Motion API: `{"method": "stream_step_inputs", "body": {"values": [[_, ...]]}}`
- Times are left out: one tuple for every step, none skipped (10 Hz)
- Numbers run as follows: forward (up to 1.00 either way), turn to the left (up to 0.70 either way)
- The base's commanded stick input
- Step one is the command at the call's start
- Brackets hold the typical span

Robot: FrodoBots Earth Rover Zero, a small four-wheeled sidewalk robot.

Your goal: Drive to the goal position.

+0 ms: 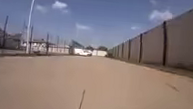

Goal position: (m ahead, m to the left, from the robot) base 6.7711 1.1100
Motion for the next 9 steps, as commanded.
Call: {"method": "stream_step_inputs", "body": {"values": [[1.00, 0.00], [1.00, 0.00], [1.00, 0.00], [1.00, 0.00], [1.00, 0.00], [1.00, 0.00], [1.00, 0.00], [1.00, 0.00], [1.00, 0.00]]}}
